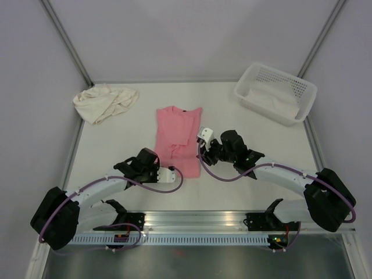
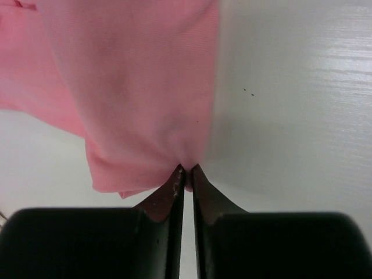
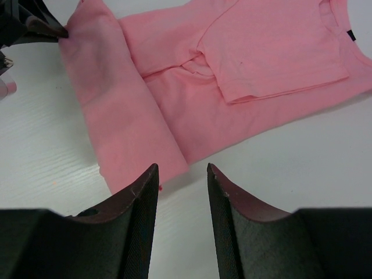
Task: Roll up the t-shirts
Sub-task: Roll the tshirt
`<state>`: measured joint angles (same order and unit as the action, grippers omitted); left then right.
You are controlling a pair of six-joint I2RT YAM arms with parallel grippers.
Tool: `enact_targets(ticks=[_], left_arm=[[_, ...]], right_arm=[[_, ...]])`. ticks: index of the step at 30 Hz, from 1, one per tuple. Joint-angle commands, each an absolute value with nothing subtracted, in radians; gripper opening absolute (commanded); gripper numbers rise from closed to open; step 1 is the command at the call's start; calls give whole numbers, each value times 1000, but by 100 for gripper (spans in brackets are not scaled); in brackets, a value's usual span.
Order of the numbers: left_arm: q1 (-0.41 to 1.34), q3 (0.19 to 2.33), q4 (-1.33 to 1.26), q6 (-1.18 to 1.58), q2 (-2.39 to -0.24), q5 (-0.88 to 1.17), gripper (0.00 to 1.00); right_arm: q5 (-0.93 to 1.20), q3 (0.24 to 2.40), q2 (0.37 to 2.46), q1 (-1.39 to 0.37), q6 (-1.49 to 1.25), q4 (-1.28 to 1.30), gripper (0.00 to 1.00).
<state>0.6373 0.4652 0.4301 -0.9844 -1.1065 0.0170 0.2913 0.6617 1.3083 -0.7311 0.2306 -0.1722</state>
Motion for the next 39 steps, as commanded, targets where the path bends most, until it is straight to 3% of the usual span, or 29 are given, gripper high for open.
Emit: enact_targets(ticks=[1,2,15,34,36,39], left_arm=[[644,497,376,-948,-1123,5,8],[644,503,376,-931,-1124,5,3],[635,549,455,-884,-1051,92,2],[577,577,514,-874,-1042,184,2],[575,580,514,-871,-1048,193,2],[569,591,517,-870,-1048,195,2]], right_arm=[[299,643,1307,-755,304,-201,46],[299,637,1308,-759,319,-201,46],[318,560,1328,-885,597,-169,53],[97,633,1537,-966,732,-181,57],[80,662,1558,-966,724,-172,54],[69,709,1592,-966,712,-94,20]])
